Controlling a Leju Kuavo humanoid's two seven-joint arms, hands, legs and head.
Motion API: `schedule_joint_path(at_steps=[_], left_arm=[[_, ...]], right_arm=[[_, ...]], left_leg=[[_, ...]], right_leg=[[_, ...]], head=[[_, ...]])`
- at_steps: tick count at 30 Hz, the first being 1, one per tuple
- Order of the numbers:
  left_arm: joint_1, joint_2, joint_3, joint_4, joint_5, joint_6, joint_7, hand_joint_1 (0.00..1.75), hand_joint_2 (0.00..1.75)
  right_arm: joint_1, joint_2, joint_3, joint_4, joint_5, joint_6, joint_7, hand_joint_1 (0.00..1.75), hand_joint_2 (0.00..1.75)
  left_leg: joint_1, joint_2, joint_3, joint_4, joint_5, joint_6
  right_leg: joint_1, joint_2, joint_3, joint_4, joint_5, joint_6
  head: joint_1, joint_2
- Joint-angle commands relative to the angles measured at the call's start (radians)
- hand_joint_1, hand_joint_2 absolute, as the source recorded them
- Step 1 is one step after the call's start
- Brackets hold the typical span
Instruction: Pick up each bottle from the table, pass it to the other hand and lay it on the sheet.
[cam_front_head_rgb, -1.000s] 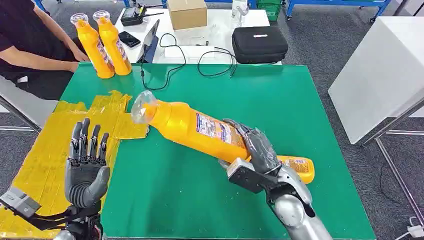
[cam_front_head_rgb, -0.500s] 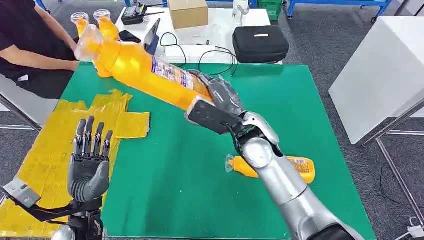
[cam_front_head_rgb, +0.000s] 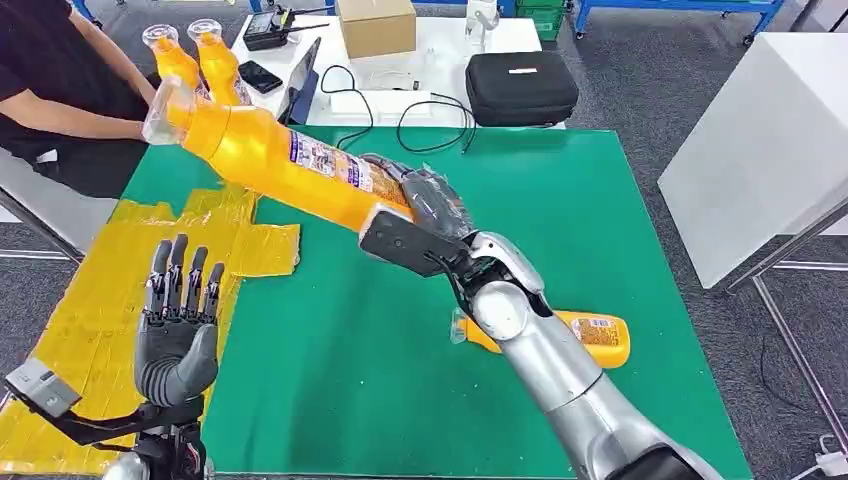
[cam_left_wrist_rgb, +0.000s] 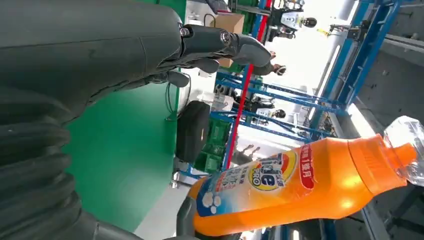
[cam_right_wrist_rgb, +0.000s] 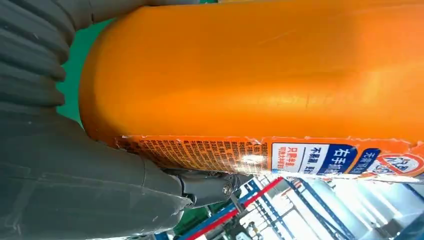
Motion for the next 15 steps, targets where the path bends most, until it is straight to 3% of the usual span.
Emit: schedule_joint_path(at_steps=[1,7,10,15], left_arm=[[-0.031,0.018,0.002,0.063,-0.009,-0.006,0.000,0.00,1.75],[-0.040,0.009,-0.002,0.069,-0.015,0.002,0.001,0.00,1.75],[-0.049,0.016,0.028,0.072,-0.007,0.017,0.005,0.00,1.75],[-0.094,0.012,0.024,0.111,-0.003,-0.004,0.017,0.00,1.75]], right_arm=[[-0.044,0.025,0.048,0.076,-0.004,-0.004,-0.002,1.75,1.75],[-0.021,0.065,0.122,0.095,0.012,-0.003,-0.009,1.75,1.75],[0.023,0.100,0.221,0.108,0.056,0.016,-0.021,1.75,1.75],[0.032,0.211,0.340,0.299,0.083,-0.036,-0.012,1.75,1.75]], left_leg=[[0.000,0.002,0.002,0.000,-0.001,-0.002],[0.001,0.004,0.005,0.000,-0.002,-0.003],[0.001,0.004,0.005,-0.001,-0.002,-0.003],[0.001,0.007,0.008,-0.003,-0.002,-0.004]], right_leg=[[0.000,0.001,0.002,0.000,-0.001,0.000],[0.001,0.002,0.005,-0.001,-0.001,-0.001],[0.001,0.002,0.003,-0.001,-0.001,-0.001],[0.001,0.005,0.006,-0.002,-0.001,-0.002]], head=[[0.000,0.000],[0.000,0.000],[0.000,0.000],[0.000,0.000]])
